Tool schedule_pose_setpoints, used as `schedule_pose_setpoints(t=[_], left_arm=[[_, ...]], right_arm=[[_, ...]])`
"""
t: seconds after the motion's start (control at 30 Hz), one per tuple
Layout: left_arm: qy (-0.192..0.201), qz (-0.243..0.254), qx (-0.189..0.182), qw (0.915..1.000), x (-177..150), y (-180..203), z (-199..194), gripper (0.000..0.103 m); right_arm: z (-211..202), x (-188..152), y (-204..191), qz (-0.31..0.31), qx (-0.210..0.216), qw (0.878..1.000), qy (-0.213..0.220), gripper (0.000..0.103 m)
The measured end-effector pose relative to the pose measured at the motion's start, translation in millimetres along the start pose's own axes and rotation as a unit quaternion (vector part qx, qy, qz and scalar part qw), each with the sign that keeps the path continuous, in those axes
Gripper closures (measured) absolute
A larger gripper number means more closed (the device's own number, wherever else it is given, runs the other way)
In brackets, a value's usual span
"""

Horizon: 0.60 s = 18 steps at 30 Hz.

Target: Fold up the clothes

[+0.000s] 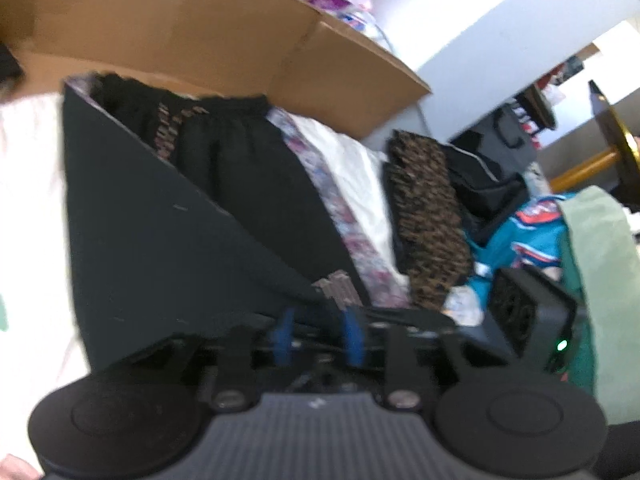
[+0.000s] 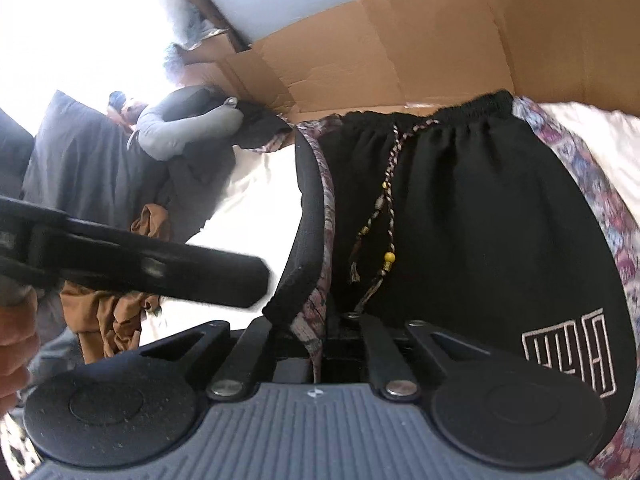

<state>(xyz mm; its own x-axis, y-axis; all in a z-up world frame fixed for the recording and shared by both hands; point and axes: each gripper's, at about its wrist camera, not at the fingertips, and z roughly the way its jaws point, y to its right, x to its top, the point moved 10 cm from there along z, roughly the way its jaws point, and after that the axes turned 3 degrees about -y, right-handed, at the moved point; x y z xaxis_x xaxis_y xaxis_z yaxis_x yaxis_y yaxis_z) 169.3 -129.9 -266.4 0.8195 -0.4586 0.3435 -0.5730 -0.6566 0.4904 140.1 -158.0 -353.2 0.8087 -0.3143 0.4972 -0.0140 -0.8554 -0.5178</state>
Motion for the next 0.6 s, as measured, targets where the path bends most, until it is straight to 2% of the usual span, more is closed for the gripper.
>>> schedule_pose_setpoints(t=[0.03,0.23,0.4,0.6], left_arm=[[0.006,-0.004,0.010,0.9999,0,-7,-3,0.041],[-0.005,-0.045,0.074,0.9962,-15,-63,-5,0.041],[-0.015,-0.080,0.102,0.9915,-31,-97,-4,0.041],[-0.039,-0.086,0.111,0.9893,-51,-110,9,0.041]], right_arm=[[-1,0,3,0.006,0.000,1.000,0.001,0.102],[-16,0,21,0.032,-0.004,0.999,0.015,0.102],[-38,3,38,0.051,-0.015,0.998,0.033,0.102],[-67,1,61,0.070,-0.034,0.995,0.055,0.102]])
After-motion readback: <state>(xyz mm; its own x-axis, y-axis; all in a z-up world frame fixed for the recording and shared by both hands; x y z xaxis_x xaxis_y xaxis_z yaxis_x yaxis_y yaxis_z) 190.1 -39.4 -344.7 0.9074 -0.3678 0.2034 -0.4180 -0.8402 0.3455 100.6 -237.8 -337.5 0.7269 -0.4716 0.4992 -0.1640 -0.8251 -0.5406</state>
